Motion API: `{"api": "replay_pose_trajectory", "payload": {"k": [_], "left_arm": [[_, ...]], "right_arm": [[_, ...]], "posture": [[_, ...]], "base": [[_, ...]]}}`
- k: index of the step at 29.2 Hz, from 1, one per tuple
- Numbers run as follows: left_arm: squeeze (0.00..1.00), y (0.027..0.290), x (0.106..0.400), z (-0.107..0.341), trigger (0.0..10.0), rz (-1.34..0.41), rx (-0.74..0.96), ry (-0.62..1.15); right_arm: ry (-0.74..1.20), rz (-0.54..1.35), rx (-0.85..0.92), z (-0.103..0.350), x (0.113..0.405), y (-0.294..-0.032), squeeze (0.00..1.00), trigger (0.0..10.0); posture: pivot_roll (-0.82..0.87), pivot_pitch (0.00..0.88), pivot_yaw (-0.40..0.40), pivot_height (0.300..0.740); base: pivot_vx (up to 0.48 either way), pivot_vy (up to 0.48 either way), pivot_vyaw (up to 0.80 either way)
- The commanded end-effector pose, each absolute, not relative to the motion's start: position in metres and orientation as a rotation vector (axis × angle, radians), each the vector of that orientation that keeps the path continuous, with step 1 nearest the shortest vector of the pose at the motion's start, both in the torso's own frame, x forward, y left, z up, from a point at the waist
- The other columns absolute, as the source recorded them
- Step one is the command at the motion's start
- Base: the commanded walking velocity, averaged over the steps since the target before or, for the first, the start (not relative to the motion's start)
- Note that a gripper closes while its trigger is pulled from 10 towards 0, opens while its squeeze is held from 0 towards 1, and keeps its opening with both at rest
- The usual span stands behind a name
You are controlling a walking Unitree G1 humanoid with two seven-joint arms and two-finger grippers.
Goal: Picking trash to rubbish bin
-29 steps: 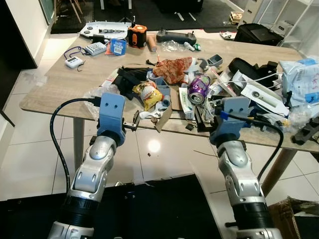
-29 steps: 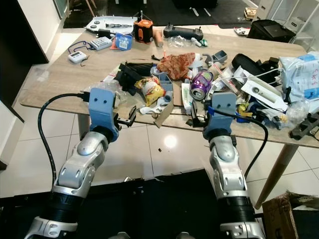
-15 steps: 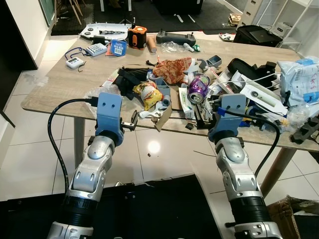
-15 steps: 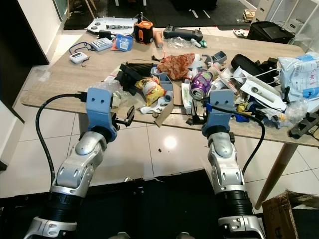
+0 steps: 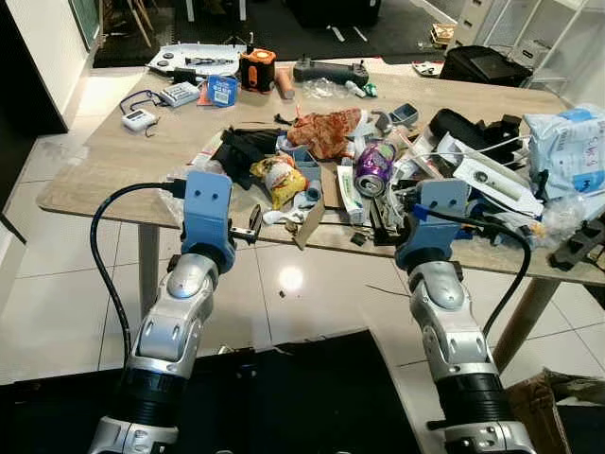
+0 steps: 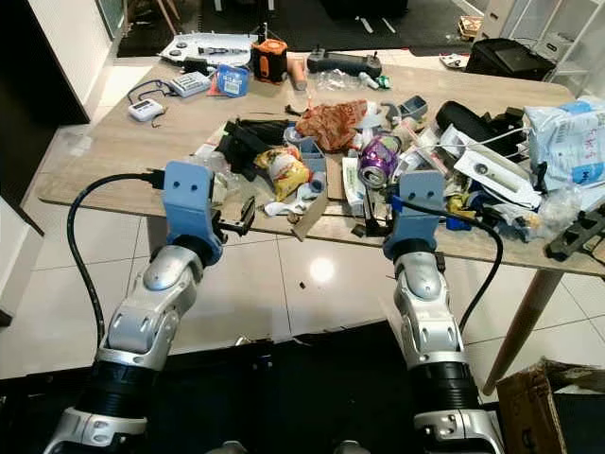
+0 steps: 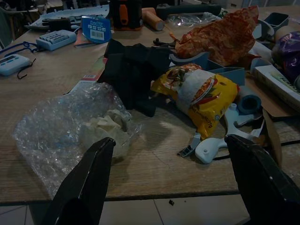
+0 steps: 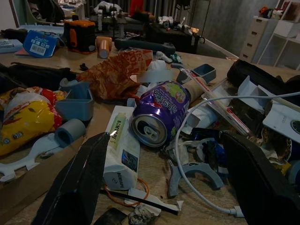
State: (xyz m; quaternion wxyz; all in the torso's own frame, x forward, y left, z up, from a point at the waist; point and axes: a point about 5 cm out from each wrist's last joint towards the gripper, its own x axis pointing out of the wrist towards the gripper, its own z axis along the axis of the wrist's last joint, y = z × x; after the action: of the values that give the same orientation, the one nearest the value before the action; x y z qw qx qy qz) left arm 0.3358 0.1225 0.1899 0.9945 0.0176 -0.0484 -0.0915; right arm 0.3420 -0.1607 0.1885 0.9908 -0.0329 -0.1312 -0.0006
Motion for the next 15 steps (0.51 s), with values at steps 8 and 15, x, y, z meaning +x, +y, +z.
{"api": "replay_pose_trajectory", "payload": {"k": [8, 15], "left_arm": [[0.00, 0.127, 0.328, 0.180, 10.0, -0.149, 0.033, -0.053], [0.00, 0.127, 0.321, 0.180, 10.0, -0.148, 0.012, -0.056]], "right_arm": [[-0.228, 0.003, -0.051, 0.173, 0.326, -0.159, 0.00, 10.0], [-0.235, 0.002, -0.038, 0.169, 0.309, -0.158, 0.00, 10.0]], "posture": [[0.01, 0.265, 0.016, 0.740], [0.01, 0.327, 0.040, 0.740]], "base": [[0.000, 0.000, 0.00], [0.000, 0.000, 0.00]]}}
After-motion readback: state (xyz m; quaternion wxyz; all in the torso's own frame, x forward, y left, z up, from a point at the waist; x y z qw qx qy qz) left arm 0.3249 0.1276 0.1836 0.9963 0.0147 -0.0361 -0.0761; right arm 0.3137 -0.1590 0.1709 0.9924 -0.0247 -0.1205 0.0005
